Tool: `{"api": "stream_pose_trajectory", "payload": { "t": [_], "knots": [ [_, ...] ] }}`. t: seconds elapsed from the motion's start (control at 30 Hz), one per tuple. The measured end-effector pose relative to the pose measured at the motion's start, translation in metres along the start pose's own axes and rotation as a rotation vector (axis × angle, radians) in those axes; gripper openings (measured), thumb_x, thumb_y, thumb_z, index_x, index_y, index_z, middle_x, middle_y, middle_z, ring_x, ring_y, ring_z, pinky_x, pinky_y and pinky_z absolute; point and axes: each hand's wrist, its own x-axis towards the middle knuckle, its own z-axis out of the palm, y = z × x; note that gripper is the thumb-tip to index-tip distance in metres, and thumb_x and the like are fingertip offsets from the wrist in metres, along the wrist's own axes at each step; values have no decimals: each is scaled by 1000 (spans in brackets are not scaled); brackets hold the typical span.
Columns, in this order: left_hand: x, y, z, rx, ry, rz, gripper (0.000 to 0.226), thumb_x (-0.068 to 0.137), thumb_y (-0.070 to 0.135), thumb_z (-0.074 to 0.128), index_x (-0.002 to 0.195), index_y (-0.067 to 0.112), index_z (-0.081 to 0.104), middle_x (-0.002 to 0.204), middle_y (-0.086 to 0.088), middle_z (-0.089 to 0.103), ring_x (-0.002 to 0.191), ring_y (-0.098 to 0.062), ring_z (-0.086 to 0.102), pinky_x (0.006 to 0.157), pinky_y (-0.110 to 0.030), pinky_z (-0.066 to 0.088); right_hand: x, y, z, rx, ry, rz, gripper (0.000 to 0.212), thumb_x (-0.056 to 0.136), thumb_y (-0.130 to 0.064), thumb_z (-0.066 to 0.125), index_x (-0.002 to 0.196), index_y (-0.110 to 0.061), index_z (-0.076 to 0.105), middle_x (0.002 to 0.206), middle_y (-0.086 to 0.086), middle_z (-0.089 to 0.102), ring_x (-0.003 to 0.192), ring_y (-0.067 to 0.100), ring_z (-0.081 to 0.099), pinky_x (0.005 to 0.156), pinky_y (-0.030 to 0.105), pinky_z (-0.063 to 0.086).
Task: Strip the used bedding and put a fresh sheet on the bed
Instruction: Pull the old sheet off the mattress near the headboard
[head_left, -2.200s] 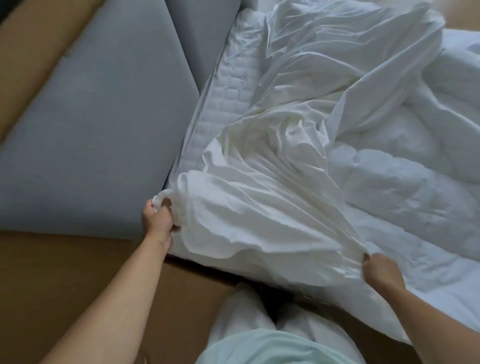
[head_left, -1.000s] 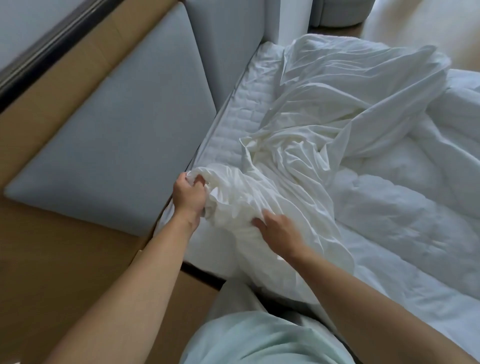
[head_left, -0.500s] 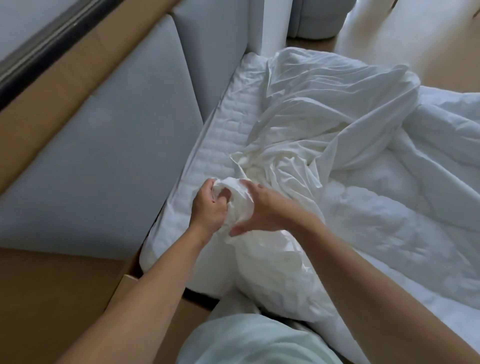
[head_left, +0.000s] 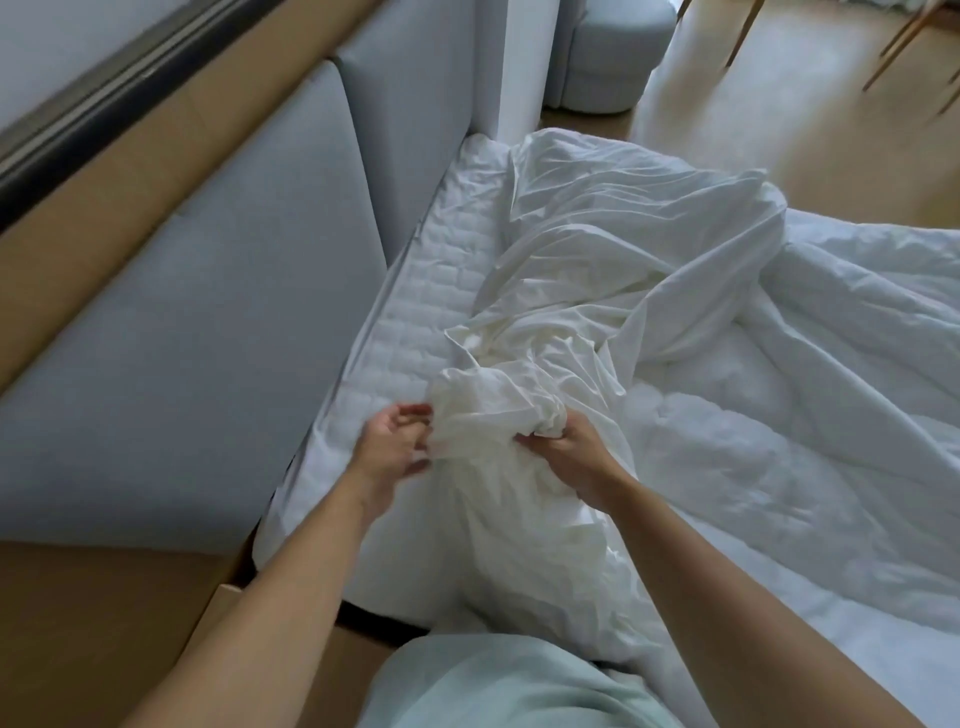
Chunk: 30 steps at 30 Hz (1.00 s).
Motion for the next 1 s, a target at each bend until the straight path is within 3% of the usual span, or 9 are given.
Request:
{"api": "stream_pose_trajectory", "payload": {
  "t": [0.13, 0.33, 0.5, 0.6, 0.7, 0.77, 0.87, 0.93, 1.0],
  "knots": [
    [-19, -15, 36, -126, -276, -51, 35, 85, 2, 73, 118, 10, 63, 101, -14, 72, 83, -29, 71, 70, -38, 59, -4, 2, -8, -2, 40, 12, 14, 87, -22, 77, 90, -35, 77, 96, -8, 76, 89, 11, 73, 75, 28, 61],
    [-15, 12, 49, -182, 43, 164, 20, 89, -7, 69, 101, 10, 66, 96, -14, 62, 80, -23, 66, 68, -34, 63, -9, 6, -22, -75, 38, -19, 6, 88, -24, 75, 91, -29, 76, 93, -6, 76, 87, 12, 72, 75, 30, 59],
    [-20, 27, 41, -528, 14, 263, 19, 86, 0, 70, 96, 17, 73, 95, -7, 70, 89, -23, 70, 83, -36, 60, -10, 6, -27, -135, 23, -2, 9, 89, -25, 75, 96, -31, 74, 93, -8, 76, 89, 11, 71, 83, 37, 60],
    [-44, -31, 61, -357, 134, 20, 16, 90, -2, 65, 98, 12, 68, 105, -16, 69, 84, -25, 71, 73, -33, 59, -10, 1, -30, -154, -7, -18, 13, 90, -24, 74, 103, -25, 75, 97, -7, 75, 92, 12, 71, 88, 42, 59],
    [-58, -56, 87, -171, -24, 27, 14, 95, 18, 69, 107, 24, 73, 108, -4, 75, 96, -22, 74, 74, -36, 60, -9, -7, -30, -213, -53, -55, 15, 90, -29, 73, 104, -24, 75, 99, -5, 75, 93, 14, 71, 89, 46, 57],
    [-53, -43, 96, -106, -110, 98, 19, 94, 29, 72, 113, 28, 71, 108, 4, 75, 101, -20, 73, 74, -38, 61, -6, -11, -33, -84, -206, 22, 30, 88, -42, 73, 112, -25, 73, 105, -1, 76, 99, 18, 71, 93, 48, 56],
    [-41, -30, 97, -78, -149, 121, 33, 93, 14, 72, 125, 15, 67, 117, -6, 74, 108, -25, 71, 85, -44, 61, 4, -15, -50, 362, -620, 275, 72, 87, -70, 56, 139, -19, 57, 133, 13, 64, 125, 31, 60, 106, 45, 49],
    [-36, -33, 94, -89, -128, 98, 37, 91, 2, 70, 127, 5, 64, 120, -14, 72, 111, -30, 69, 88, -46, 60, 11, -17, -58, 484, -660, 382, 84, 86, -82, 36, 143, -23, 54, 141, 12, 59, 133, 29, 54, 105, 38, 49],
    [-32, -36, 97, -64, -95, 90, 35, 90, -1, 70, 124, 2, 65, 116, -16, 72, 110, -32, 68, 86, -45, 60, 14, -16, -51, 490, -520, 445, 72, 94, -75, 32, 125, -23, 70, 130, 13, 66, 121, 28, 63, 91, 35, 57]
  ]
}}
